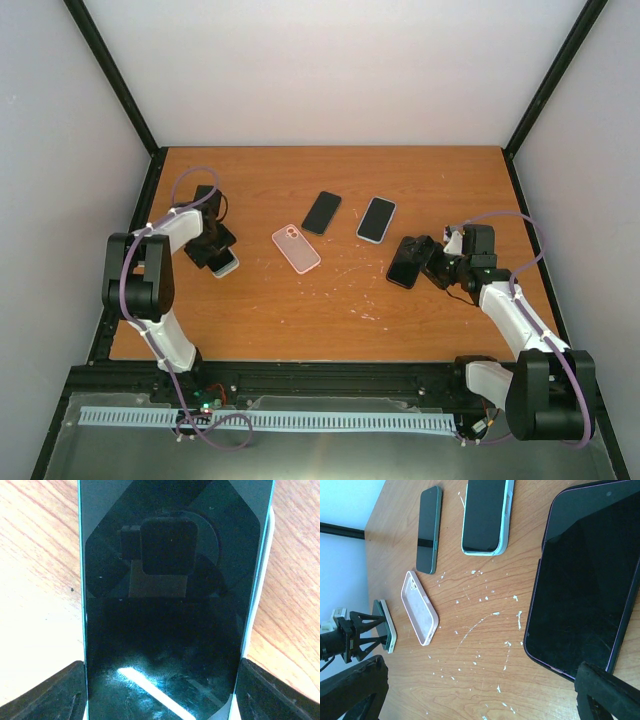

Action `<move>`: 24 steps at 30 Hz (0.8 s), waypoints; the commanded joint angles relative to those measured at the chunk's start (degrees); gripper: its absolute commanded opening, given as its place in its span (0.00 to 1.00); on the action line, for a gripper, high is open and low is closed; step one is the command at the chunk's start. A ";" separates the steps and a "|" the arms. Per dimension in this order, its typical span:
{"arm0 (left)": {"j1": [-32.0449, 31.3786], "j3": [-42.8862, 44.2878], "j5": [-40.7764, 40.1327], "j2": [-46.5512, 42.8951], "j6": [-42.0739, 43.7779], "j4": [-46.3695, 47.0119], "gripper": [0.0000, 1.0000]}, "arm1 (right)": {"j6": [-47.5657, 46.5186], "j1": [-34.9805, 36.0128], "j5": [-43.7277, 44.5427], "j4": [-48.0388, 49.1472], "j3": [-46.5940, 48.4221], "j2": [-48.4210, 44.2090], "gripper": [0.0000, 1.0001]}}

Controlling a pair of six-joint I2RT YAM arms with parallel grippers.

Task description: Put the phone into the phone case

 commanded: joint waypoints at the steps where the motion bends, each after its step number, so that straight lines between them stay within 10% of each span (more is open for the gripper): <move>1: -0.64 -0.22 1.01 -0.39 -1.28 0.77 0.56 | -0.05 -0.29 0.47 0.97 -0.10 -0.02 1.00; 24: -3.76 -2.15 4.10 -3.09 -3.24 -1.25 0.70 | 0.25 -0.29 0.32 0.85 0.52 0.14 1.00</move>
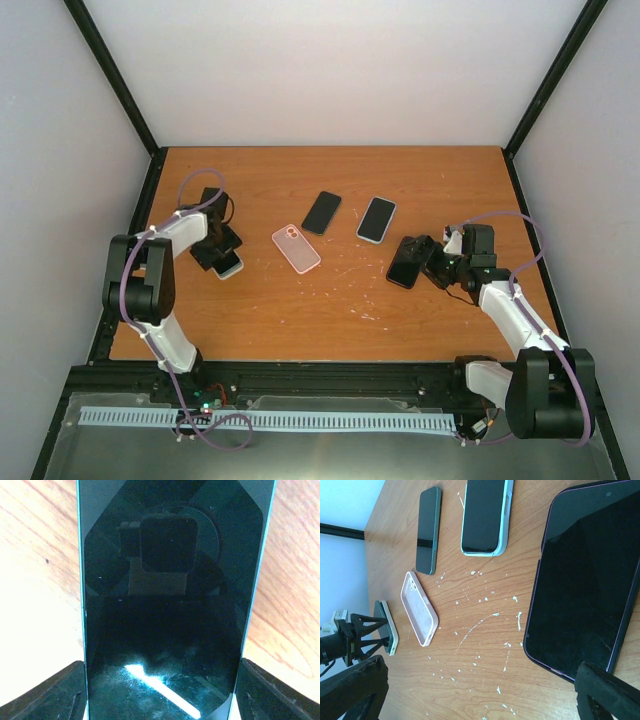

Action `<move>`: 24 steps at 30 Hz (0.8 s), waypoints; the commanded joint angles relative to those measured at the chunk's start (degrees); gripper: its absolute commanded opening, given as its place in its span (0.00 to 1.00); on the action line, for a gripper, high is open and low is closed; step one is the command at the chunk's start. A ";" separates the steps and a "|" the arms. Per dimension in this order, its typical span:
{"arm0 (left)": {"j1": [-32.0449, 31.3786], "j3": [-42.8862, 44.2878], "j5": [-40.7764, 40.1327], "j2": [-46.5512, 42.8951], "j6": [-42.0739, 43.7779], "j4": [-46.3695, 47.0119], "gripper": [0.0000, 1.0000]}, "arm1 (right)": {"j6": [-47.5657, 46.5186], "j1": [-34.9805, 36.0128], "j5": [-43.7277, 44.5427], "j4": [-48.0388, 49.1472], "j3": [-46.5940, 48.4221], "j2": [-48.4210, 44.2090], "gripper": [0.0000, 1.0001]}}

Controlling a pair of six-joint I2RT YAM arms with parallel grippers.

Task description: Put the phone into the phone case

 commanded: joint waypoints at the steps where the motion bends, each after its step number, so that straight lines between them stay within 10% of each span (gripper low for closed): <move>1: -1.60 -0.86 1.94 -2.62 -2.24 -2.39 0.76 | 0.13 -0.27 0.31 0.41 0.45 -0.29 1.00; 15: -1.56 -1.76 0.70 -6.65 -2.39 -4.40 0.92 | 0.40 -0.29 0.40 0.33 -0.19 -1.20 1.00; 24: 2.49 -5.44 5.06 -10.55 6.98 4.60 0.82 | 0.41 -0.25 -1.08 0.36 -0.22 -2.88 1.00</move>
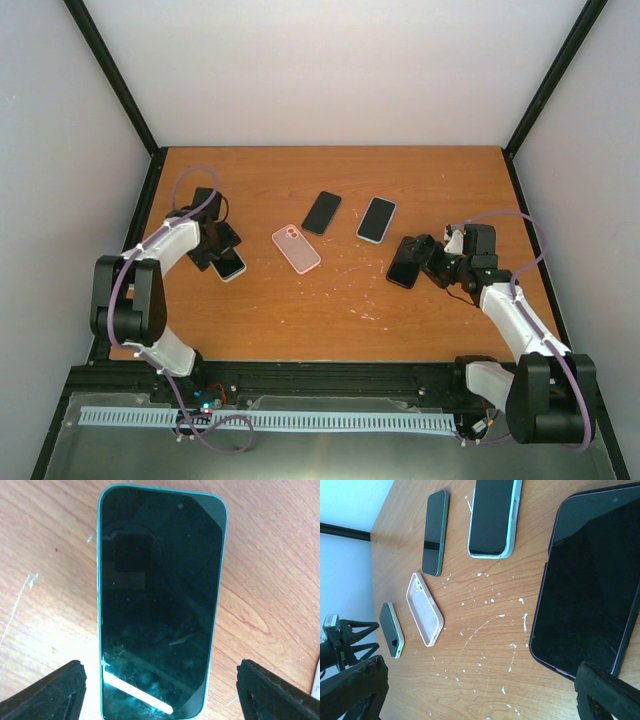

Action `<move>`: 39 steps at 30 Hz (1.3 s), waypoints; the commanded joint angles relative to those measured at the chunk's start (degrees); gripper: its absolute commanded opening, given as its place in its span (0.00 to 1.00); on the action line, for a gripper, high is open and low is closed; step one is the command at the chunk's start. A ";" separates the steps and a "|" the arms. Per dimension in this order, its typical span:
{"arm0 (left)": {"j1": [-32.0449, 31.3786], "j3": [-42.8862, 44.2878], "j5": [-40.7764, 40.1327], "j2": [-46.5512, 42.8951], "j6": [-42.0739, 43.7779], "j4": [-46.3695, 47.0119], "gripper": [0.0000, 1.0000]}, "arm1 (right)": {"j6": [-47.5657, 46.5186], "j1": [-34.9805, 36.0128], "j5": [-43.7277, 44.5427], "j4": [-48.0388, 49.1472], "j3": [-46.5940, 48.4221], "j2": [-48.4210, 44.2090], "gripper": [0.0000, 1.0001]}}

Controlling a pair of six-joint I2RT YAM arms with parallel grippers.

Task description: Put the phone into the phone case

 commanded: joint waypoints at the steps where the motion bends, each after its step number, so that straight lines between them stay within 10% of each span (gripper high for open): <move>1: 4.03 -4.41 6.84 -3.39 7.27 8.16 0.78 | 0.01 -0.15 -1.37 0.36 -0.18 -2.30 0.99; 25: 8.02 -12.43 9.82 0.42 10.87 18.33 0.53 | 2.78 7.59 1.58 2.19 0.03 -6.14 0.95; 39: 10.44 -10.69 7.68 -2.87 13.04 19.01 0.66 | 3.44 10.58 3.14 2.72 1.11 -5.33 0.95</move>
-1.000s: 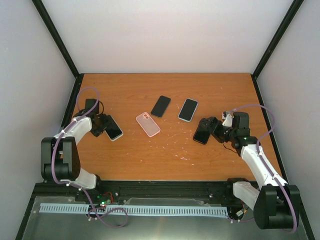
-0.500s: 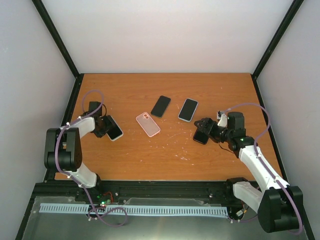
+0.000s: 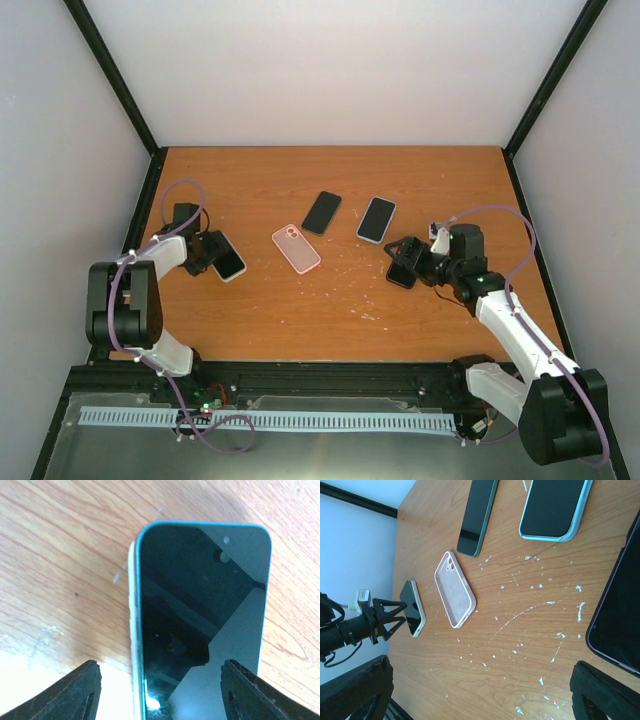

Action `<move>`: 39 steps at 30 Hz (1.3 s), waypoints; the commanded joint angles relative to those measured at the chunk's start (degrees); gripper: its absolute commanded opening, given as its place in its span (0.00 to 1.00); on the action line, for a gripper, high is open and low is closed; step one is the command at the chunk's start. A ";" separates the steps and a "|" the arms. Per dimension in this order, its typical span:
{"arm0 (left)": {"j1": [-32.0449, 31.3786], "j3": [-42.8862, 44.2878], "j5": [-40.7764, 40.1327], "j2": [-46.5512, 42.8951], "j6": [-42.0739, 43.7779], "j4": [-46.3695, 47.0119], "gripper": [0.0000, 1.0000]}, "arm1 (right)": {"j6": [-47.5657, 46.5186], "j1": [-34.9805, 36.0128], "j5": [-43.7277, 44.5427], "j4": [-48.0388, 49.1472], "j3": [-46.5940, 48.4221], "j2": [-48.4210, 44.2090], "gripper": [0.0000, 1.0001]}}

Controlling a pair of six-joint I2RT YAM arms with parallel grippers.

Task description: Put the phone into the phone case

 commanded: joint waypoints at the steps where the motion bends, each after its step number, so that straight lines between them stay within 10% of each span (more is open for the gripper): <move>1: 1.88 1.74 -0.86 0.30 1.01 1.83 0.68 | 0.76 1.73 1.52 1.04 1.05 0.20 0.94; 13: 1.96 6.45 8.54 10.23 6.83 11.60 0.76 | 0.86 6.56 3.32 1.37 1.08 -0.06 0.94; 26: -6.19 -1.44 25.74 7.43 10.10 17.42 0.64 | 4.87 24.35 11.61 8.85 3.72 8.69 0.89; 39: -5.92 -3.43 24.52 4.43 0.99 20.25 0.60 | -3.79 36.22 19.51 13.55 25.36 38.18 0.56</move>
